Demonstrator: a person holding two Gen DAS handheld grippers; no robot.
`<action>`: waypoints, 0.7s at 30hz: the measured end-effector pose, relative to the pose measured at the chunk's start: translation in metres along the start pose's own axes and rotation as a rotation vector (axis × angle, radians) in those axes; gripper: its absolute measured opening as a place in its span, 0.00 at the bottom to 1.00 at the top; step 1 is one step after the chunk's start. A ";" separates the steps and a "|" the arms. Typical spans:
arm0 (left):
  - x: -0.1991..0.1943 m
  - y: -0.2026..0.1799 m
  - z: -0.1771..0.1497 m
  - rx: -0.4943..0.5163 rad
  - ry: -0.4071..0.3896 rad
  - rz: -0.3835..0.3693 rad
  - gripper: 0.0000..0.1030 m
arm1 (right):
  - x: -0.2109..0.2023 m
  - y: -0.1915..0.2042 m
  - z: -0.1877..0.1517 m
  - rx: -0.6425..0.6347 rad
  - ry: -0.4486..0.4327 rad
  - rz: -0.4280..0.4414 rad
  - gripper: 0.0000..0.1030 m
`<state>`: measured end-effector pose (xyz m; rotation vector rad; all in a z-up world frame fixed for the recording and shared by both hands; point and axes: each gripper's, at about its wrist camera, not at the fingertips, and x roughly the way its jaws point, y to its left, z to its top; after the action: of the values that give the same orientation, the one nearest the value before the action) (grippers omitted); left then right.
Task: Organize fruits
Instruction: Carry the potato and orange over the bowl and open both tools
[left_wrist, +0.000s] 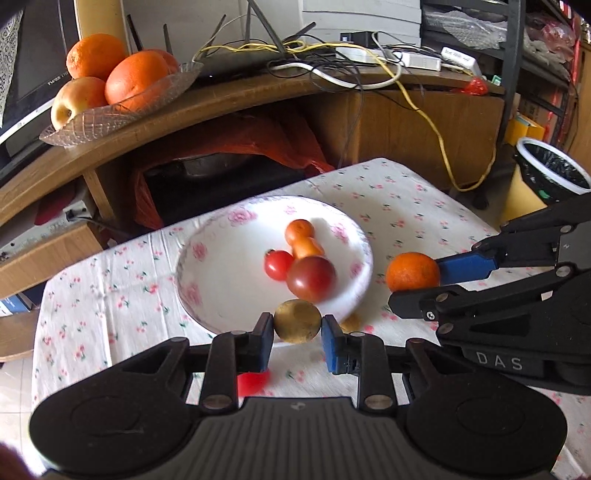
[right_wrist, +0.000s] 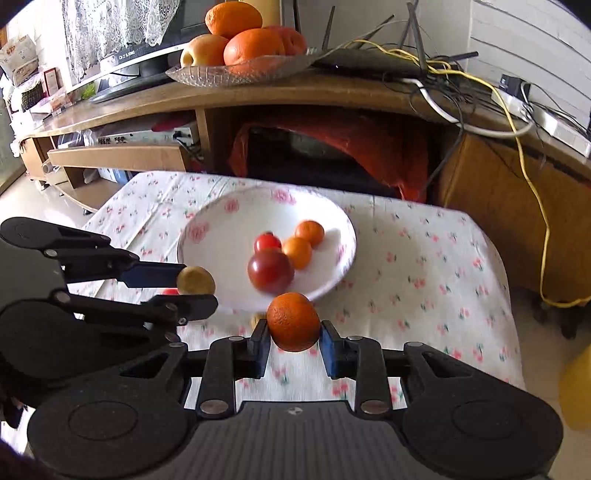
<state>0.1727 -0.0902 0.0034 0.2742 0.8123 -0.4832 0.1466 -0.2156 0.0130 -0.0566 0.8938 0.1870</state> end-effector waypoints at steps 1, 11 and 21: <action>0.003 0.002 0.001 -0.005 0.001 0.003 0.36 | 0.003 0.001 0.003 0.000 -0.003 -0.002 0.23; 0.023 0.017 0.005 -0.040 0.012 0.030 0.36 | 0.035 0.001 0.019 -0.019 0.004 -0.008 0.23; 0.038 0.024 0.004 -0.054 0.030 0.039 0.36 | 0.054 -0.001 0.023 -0.028 0.013 -0.006 0.23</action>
<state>0.2098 -0.0835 -0.0211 0.2480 0.8464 -0.4206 0.1974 -0.2064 -0.0144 -0.0863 0.9042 0.1937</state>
